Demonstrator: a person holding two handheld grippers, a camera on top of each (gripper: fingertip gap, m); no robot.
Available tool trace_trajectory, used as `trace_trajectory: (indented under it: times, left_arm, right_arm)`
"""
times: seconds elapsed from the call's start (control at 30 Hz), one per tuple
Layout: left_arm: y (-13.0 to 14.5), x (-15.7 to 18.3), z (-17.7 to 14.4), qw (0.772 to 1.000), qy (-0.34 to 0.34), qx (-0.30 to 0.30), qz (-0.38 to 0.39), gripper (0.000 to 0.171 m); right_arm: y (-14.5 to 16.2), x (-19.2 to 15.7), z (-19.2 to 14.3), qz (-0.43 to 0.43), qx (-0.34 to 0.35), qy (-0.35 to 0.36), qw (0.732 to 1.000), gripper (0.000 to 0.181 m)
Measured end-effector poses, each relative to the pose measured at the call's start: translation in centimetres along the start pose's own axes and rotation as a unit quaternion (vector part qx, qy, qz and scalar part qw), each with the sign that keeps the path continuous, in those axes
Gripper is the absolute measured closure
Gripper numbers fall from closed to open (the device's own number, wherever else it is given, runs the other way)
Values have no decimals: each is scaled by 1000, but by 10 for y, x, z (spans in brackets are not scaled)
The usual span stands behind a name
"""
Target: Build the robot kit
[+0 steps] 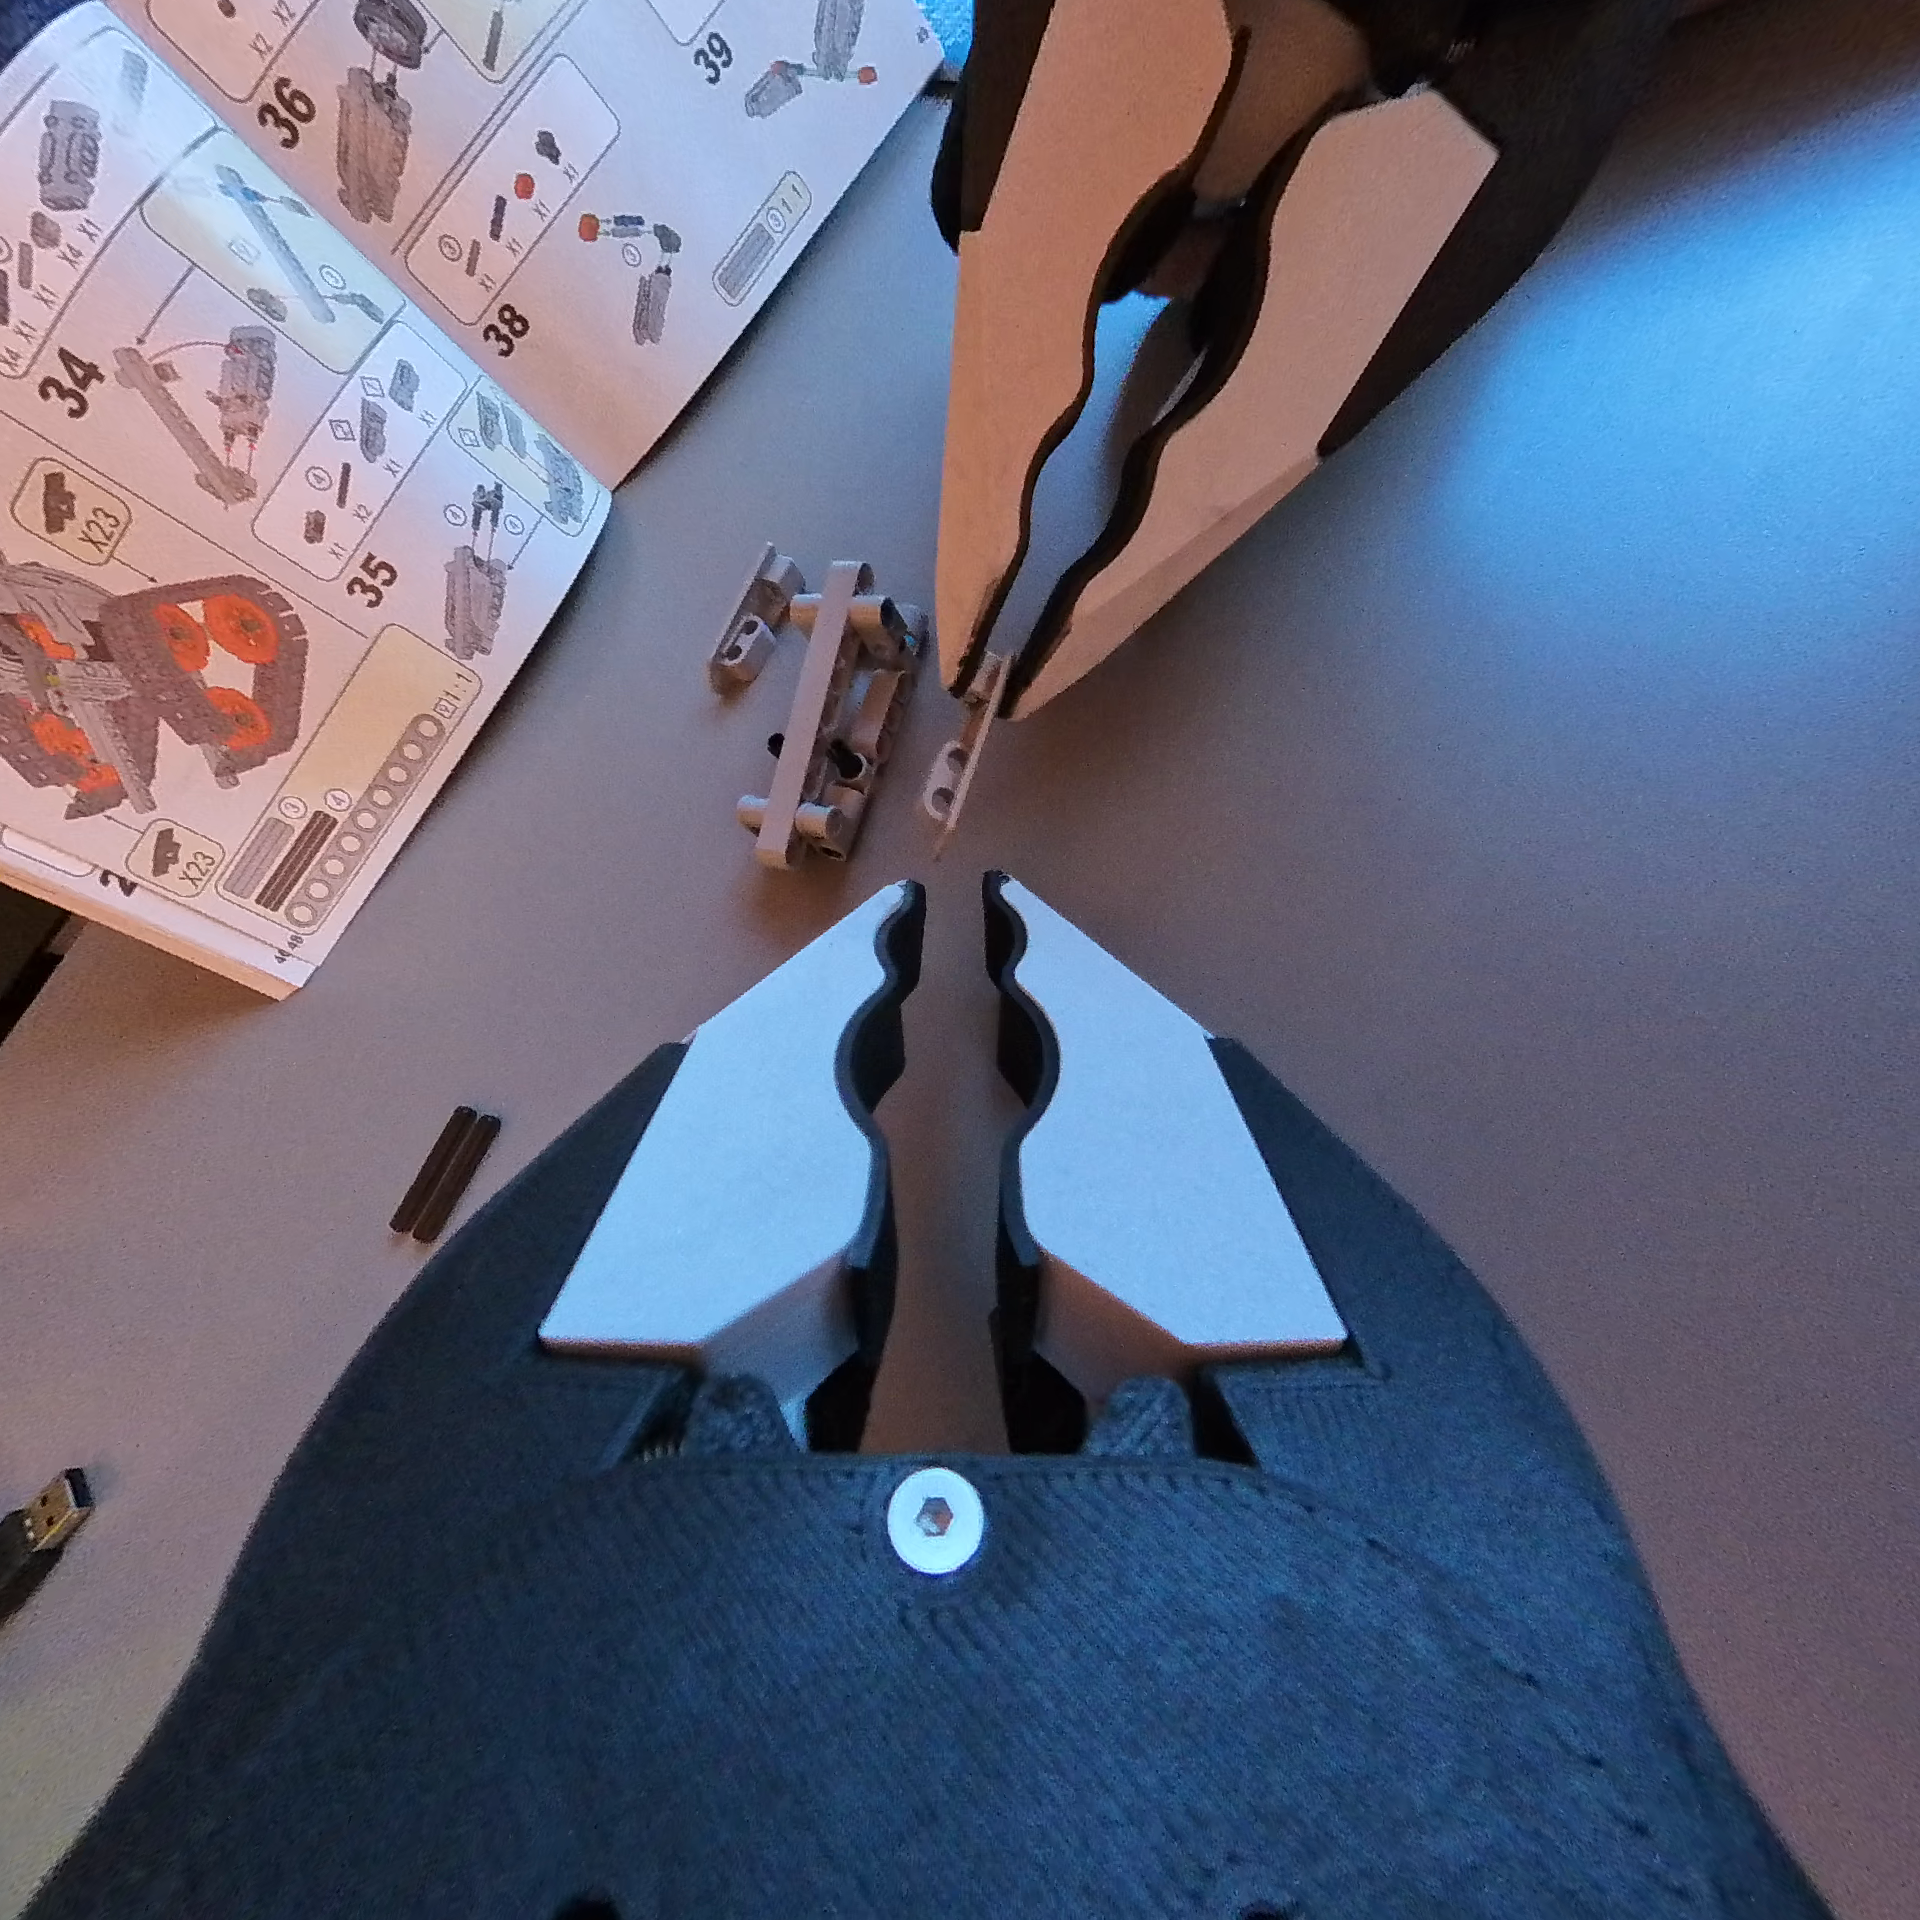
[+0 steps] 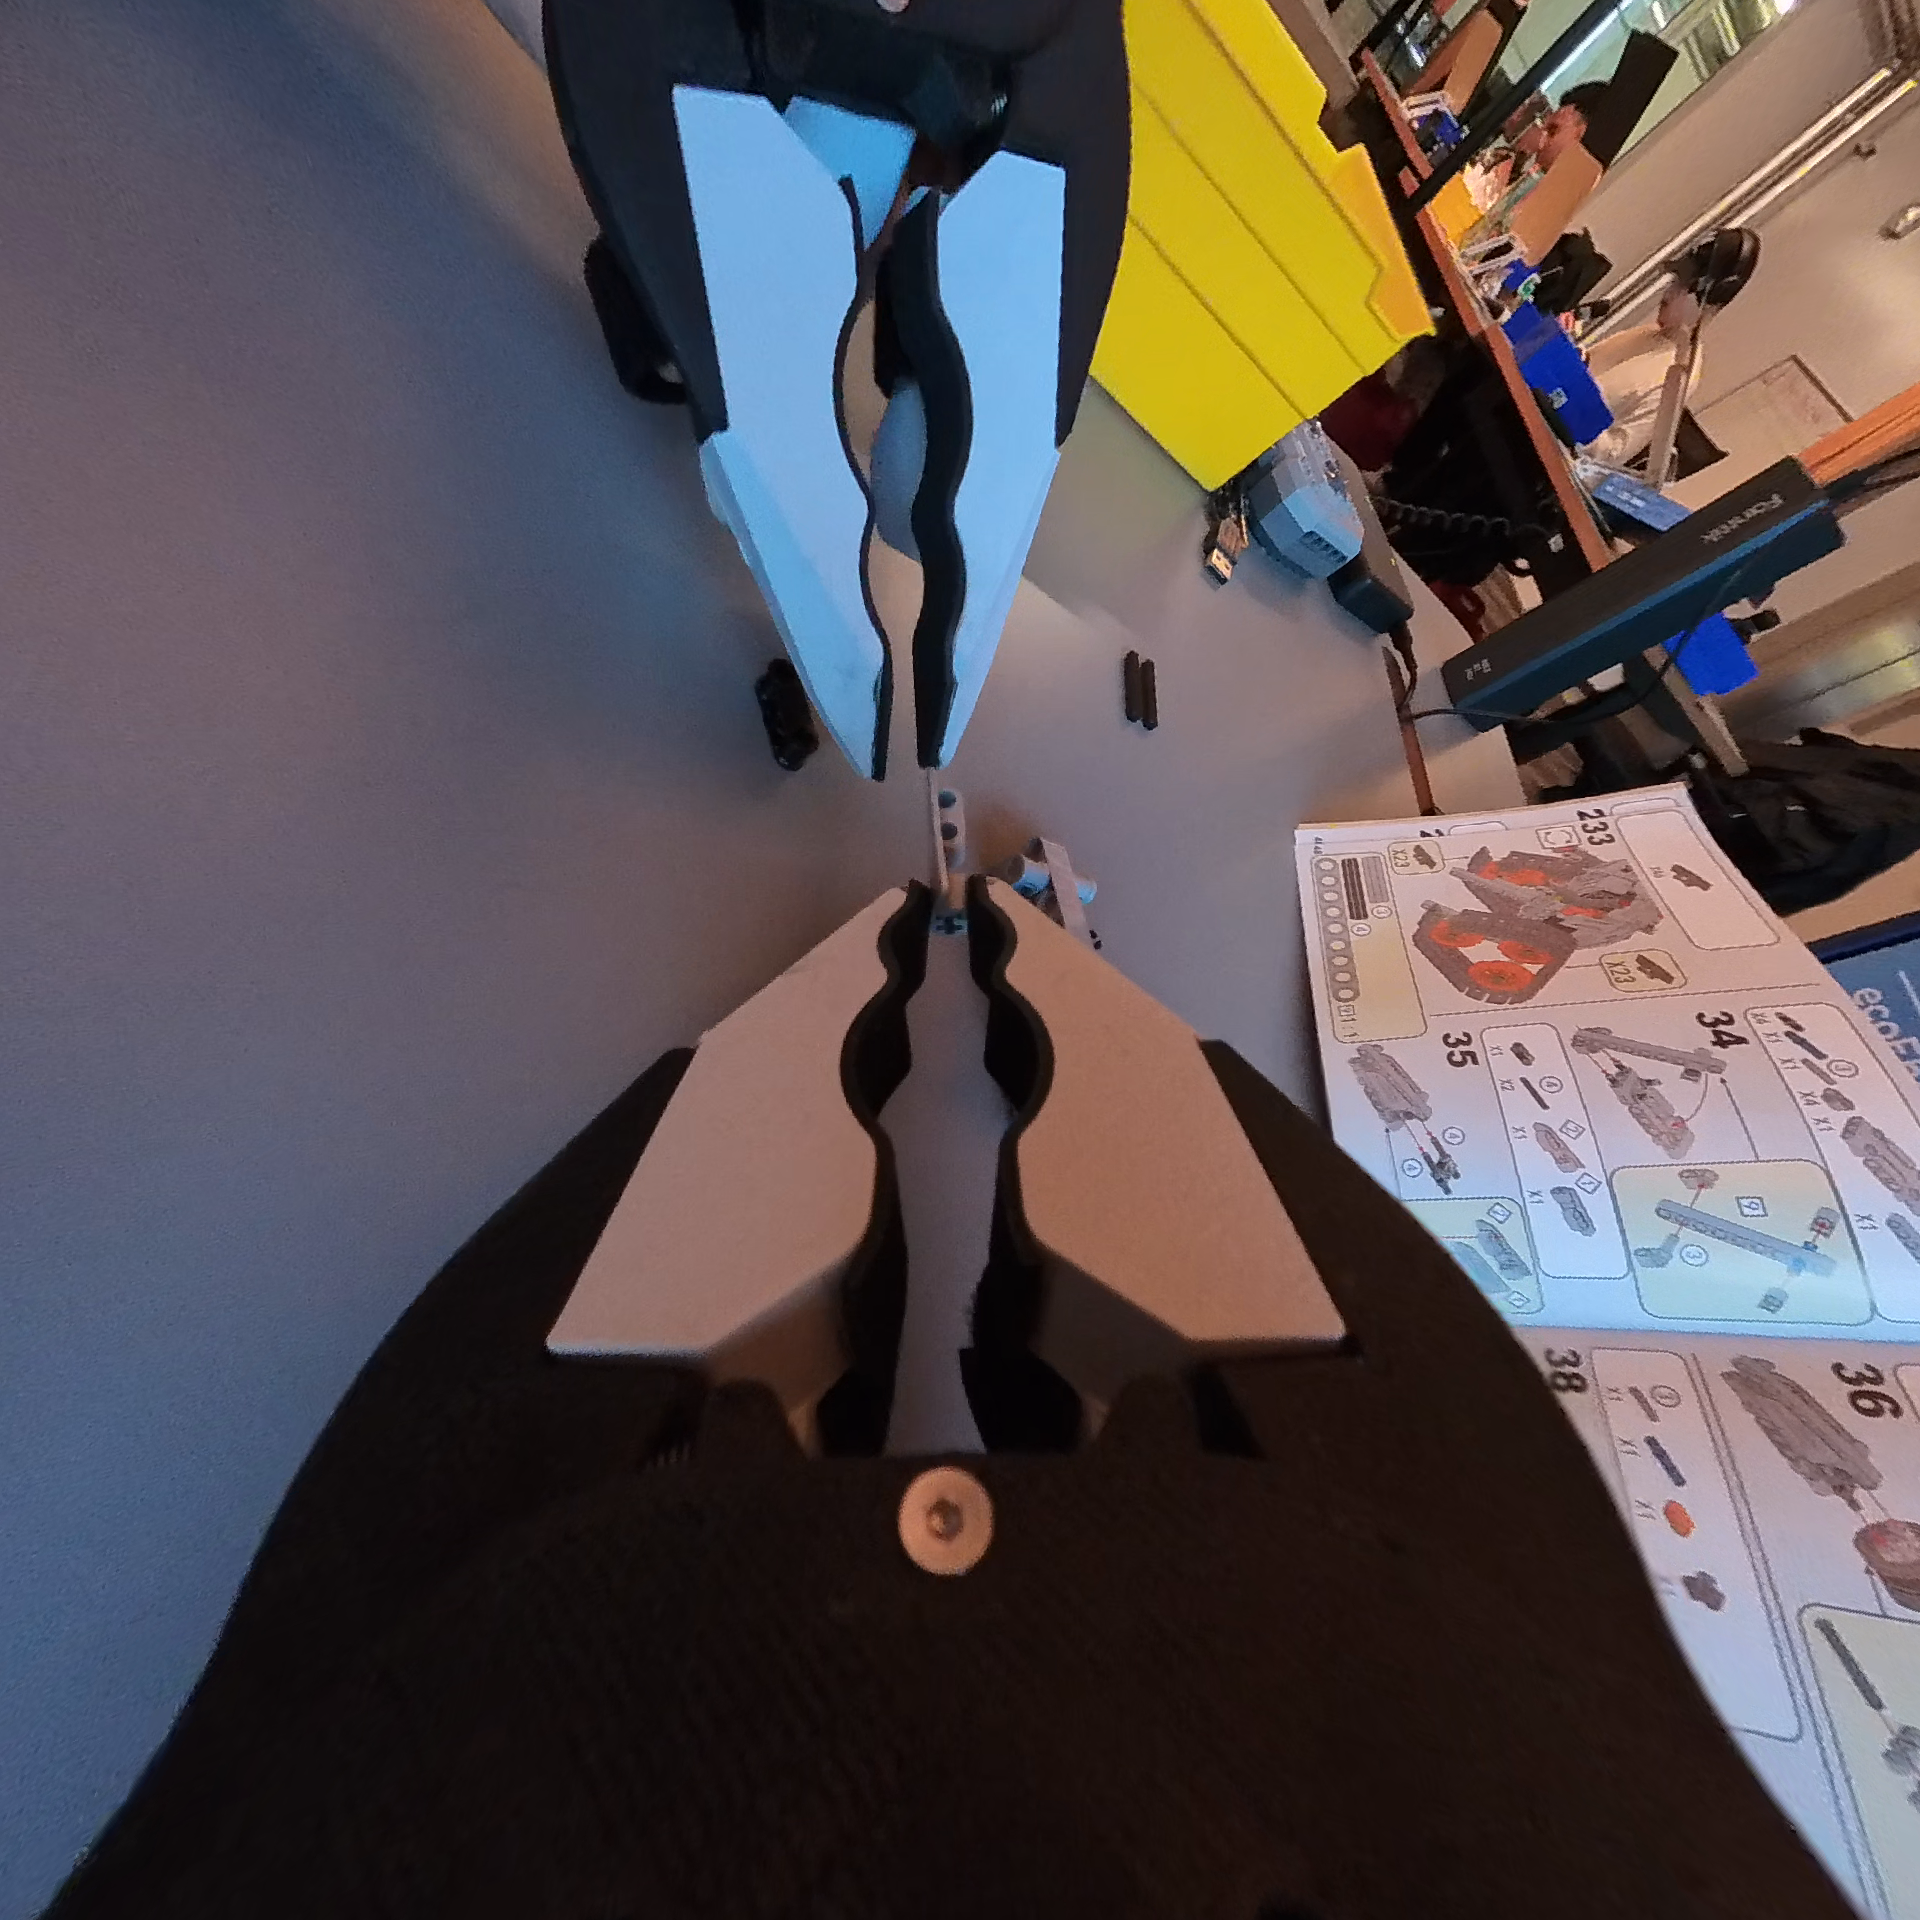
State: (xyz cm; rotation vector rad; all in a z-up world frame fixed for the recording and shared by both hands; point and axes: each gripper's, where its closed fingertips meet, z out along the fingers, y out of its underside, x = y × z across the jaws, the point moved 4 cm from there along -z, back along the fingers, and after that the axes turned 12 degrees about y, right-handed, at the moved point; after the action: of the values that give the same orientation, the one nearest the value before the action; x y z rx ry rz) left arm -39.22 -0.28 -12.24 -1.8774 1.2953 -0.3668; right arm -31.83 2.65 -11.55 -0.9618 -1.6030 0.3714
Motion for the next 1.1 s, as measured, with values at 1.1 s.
trace_trajectory:
  times: [1.1]
  left_arm:
    - [-22, 12, -13, 998, -15, -1, 66, 171]
  right_arm:
    - [-38, 14, -9, 6, -78, -49, 996, 168]
